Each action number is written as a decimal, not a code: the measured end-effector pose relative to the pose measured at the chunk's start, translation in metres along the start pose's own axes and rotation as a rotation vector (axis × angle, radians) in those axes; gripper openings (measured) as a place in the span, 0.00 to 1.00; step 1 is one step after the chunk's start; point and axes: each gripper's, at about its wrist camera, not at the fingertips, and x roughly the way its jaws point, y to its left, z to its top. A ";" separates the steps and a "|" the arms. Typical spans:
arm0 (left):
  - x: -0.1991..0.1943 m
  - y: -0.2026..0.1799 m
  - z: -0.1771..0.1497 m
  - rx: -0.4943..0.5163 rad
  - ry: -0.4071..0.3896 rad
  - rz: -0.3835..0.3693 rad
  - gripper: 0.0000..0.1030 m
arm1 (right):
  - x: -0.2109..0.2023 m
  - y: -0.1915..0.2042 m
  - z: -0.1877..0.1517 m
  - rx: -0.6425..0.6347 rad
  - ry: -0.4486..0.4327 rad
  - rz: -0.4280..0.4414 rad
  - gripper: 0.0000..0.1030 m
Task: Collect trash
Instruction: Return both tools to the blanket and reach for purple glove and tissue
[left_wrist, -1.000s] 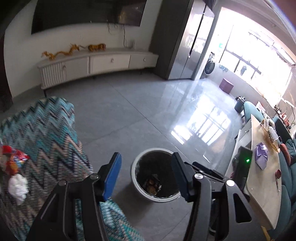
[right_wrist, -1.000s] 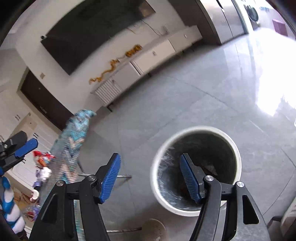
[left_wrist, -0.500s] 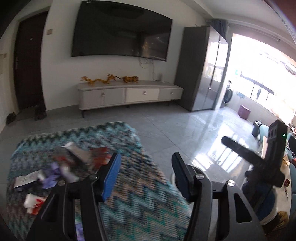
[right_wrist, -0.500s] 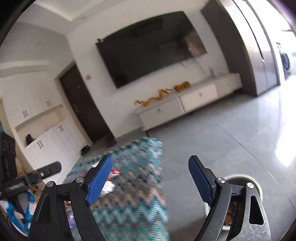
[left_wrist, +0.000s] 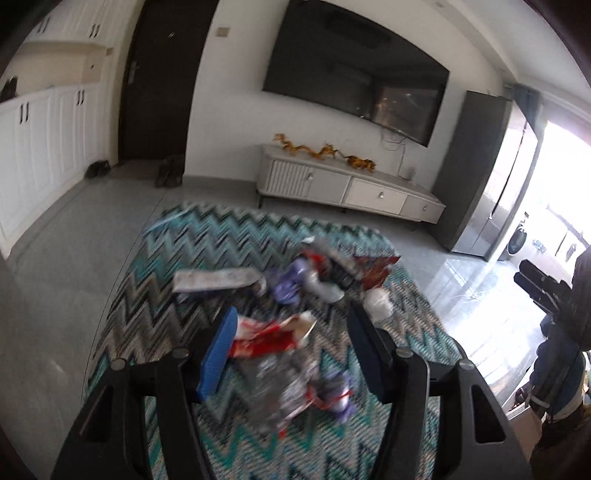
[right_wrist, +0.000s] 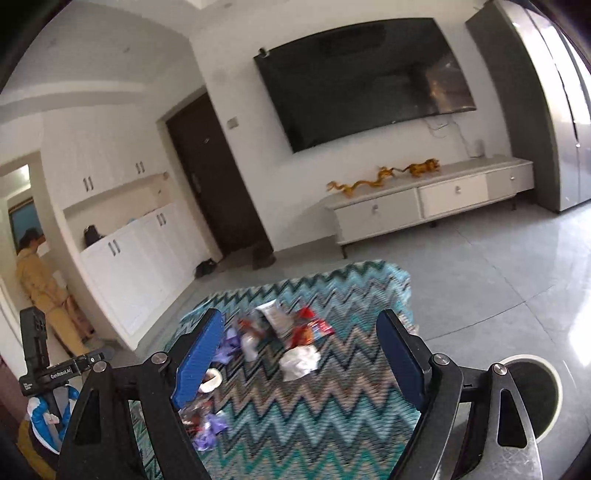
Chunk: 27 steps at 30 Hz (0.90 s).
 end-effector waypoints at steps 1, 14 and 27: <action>-0.003 0.001 -0.005 -0.008 0.005 -0.002 0.58 | 0.005 0.006 -0.002 -0.006 0.015 0.004 0.81; 0.002 -0.023 -0.045 0.041 0.016 -0.120 0.58 | 0.061 0.026 -0.028 -0.031 0.156 0.006 0.81; 0.076 -0.072 -0.070 0.157 0.218 -0.217 0.57 | 0.126 0.003 -0.055 -0.001 0.282 0.018 0.81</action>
